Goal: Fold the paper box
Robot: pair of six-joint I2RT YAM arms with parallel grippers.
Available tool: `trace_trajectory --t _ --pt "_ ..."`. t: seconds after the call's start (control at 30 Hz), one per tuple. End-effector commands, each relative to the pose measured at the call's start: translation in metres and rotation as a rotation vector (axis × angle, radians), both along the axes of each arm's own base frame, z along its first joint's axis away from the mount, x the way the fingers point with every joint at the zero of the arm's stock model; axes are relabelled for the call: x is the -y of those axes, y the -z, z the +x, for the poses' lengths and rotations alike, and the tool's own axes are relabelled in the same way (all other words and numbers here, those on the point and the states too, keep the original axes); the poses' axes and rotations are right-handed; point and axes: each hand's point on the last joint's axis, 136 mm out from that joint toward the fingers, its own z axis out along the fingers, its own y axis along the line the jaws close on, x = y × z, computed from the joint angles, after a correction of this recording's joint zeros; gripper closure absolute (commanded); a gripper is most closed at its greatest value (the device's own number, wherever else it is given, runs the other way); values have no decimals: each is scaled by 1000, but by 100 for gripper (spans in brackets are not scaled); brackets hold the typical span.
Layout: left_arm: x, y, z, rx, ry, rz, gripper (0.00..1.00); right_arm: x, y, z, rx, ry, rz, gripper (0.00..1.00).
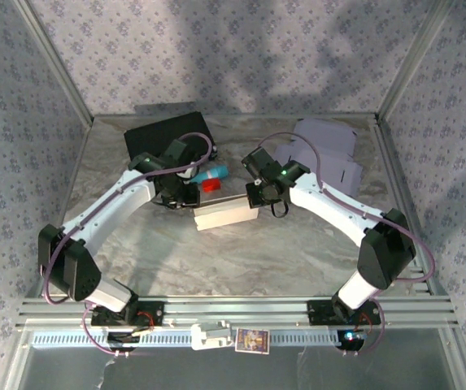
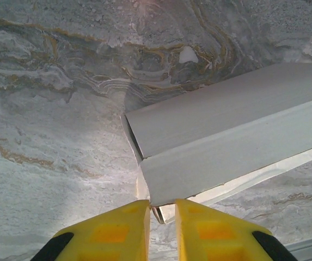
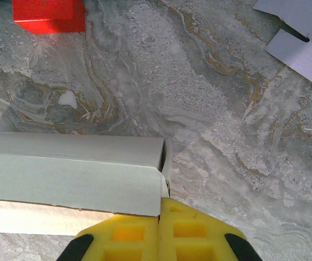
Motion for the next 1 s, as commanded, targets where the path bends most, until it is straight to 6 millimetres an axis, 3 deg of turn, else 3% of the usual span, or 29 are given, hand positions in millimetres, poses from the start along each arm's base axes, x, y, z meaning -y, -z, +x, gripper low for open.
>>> trace_trajectory --t 0.0,0.23,0.5,0.67,0.97 --pt "-2 -3 -4 0 50 63 77 6 16 -12 -81 8 -43 100" --pt "-10 0 -7 39 72 143 75 6 17 -12 -87 12 -37 100" --pt "-4 -6 -7 107 64 72 70 5 18 -11 -99 16 -32 100" --pt "-10 -2 -11 110 59 68 68 5 19 -10 -102 18 -29 100" --pt "-4 1 0 114 76 44 77 5 19 -11 -102 14 -26 100"
